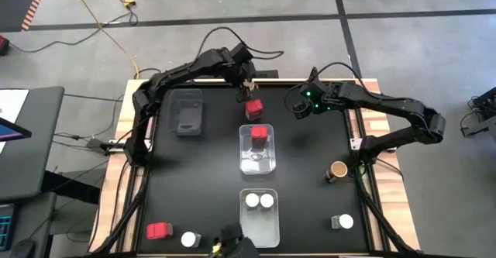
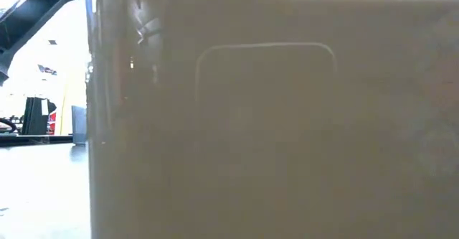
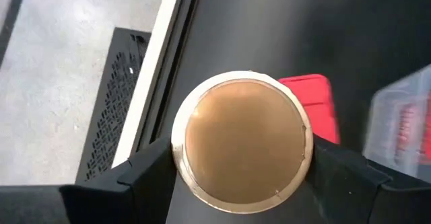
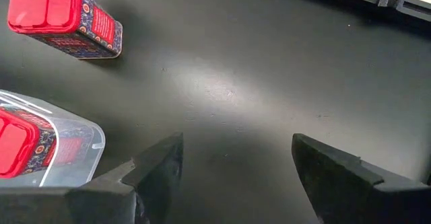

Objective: Sort spices by type
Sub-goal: Put the gold seasoning bottle into the black bin

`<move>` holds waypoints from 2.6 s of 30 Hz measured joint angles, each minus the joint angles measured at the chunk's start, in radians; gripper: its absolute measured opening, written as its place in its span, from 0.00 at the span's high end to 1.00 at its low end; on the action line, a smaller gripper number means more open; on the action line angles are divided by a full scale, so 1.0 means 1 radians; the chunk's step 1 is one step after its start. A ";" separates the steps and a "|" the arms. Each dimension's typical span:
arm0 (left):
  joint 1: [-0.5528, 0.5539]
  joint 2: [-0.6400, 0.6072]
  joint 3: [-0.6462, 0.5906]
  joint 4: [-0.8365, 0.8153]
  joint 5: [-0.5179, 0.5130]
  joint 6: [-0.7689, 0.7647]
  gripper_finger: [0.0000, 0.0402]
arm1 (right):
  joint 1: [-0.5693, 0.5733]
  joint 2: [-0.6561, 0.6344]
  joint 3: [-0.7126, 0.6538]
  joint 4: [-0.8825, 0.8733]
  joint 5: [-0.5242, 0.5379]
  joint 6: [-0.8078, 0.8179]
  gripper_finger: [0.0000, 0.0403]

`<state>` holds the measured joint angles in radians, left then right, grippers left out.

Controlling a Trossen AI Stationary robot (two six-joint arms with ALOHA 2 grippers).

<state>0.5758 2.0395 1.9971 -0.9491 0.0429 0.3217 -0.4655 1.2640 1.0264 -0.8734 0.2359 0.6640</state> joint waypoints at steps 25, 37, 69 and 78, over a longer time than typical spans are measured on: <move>0.230 -0.587 -0.420 -0.216 0.005 0.103 0.31 | 0.000 0.000 0.000 0.000 0.000 0.000 0.25; 0.339 -0.780 -0.826 -0.067 0.038 0.198 0.31 | 0.000 0.000 0.000 0.001 0.000 -0.001 0.25; 0.589 -0.730 -1.027 0.156 0.216 0.323 0.31 | 0.000 0.000 0.000 0.059 0.000 -0.003 0.25; 0.589 -0.686 -1.024 0.176 0.222 0.318 0.31 | 0.000 0.000 0.000 0.100 0.000 -0.003 0.25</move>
<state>1.1645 1.3540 0.9733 -0.7733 0.2653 0.6392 -0.4652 1.2640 1.0264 -0.7731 0.2356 0.6613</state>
